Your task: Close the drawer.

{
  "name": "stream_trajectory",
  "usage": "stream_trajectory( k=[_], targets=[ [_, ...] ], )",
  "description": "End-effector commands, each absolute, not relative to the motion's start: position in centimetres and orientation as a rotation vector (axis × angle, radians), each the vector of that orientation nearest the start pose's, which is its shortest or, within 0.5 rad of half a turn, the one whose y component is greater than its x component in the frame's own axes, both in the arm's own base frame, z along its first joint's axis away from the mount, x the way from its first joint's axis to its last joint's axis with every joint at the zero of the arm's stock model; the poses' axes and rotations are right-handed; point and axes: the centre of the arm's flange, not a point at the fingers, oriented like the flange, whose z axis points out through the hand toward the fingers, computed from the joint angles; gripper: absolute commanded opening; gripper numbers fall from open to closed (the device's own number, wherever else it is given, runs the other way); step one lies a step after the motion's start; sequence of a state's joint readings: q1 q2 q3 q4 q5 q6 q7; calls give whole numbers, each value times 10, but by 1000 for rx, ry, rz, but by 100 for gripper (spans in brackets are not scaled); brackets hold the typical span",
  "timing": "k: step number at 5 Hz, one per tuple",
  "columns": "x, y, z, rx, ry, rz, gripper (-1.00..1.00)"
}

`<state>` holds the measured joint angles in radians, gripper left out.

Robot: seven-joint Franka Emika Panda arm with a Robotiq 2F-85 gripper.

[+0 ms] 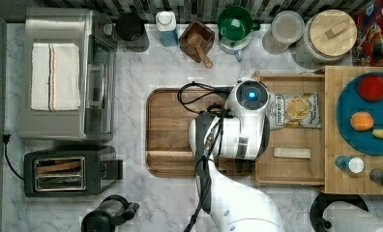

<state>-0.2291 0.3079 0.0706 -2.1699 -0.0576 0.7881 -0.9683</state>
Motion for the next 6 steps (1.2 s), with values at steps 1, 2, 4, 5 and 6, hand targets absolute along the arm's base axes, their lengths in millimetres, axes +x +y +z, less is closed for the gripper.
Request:
stream_trajectory(
  k=[1, 2, 4, 5, 6],
  targets=[
    [573, -193, 316, -3140, -81, -34, -100],
    [556, -244, 317, -3159, -54, -120, -100],
    [546, -322, 301, -3174, -22, -146, -100],
    [532, -362, 307, -3194, -2, -82, -100],
    [518, -404, 327, -3238, -15, -72, -100]
  ],
)
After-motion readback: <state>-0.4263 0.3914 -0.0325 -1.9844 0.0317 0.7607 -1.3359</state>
